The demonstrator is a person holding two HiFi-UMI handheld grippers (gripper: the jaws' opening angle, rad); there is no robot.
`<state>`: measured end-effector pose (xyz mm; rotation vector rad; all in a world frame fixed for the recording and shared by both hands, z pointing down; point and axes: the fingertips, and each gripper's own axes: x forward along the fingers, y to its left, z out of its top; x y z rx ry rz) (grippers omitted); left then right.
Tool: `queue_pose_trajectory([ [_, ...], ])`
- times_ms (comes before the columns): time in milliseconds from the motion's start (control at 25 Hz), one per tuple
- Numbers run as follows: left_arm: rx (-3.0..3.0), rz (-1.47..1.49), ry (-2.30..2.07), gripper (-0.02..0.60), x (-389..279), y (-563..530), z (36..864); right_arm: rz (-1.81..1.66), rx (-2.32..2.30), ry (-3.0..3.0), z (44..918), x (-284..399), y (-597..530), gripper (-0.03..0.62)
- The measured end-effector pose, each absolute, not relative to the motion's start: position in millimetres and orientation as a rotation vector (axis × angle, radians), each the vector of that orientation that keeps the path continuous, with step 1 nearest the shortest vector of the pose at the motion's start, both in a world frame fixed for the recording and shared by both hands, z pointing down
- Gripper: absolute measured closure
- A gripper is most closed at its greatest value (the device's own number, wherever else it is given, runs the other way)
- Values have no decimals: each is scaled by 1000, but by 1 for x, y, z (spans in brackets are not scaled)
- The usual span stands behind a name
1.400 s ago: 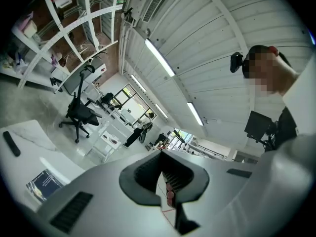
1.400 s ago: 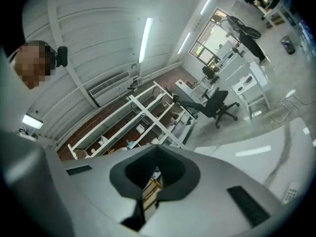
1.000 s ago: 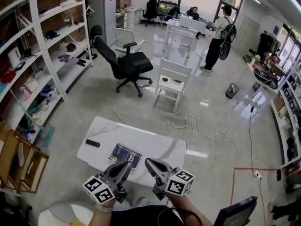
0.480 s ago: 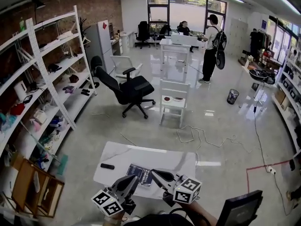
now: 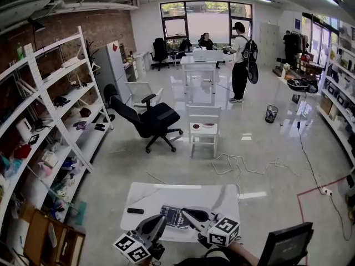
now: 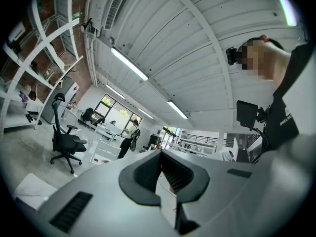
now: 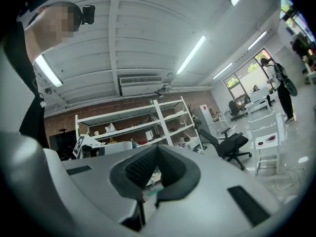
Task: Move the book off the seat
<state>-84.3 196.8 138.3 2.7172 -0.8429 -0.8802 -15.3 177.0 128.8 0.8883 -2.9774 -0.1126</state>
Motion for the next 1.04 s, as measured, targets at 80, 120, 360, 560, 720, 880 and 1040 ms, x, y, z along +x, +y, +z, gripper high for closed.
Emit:
queue_pose_trajectory([
  [80, 2713, -875, -839, 577, -88, 195, 140, -148, 895, -2961, 132, -17, 177, 582],
  [120, 2712, -872, -835, 577, -89, 194, 141, -153, 901, -2953, 134, -18, 177, 582],
  [360, 2717, -839, -820, 577, -90, 187, 149, -93, 966, -2938, 145, -16, 168, 582],
  [560, 2693, -828, -819, 577, -95, 181, 157, -104, 987, -2944, 148, -18, 167, 580],
  [720, 2705, -854, -808, 577, -95, 177, 150, -117, 982, -2948, 140, -21, 160, 582],
  [880, 2697, -841, -781, 577, -89, 179, 151, -88, 994, -2941, 141, -19, 163, 582],
  [1040, 2697, -848, -784, 577, -86, 177, 149, -81, 988, -2957, 136, -19, 158, 582],
])
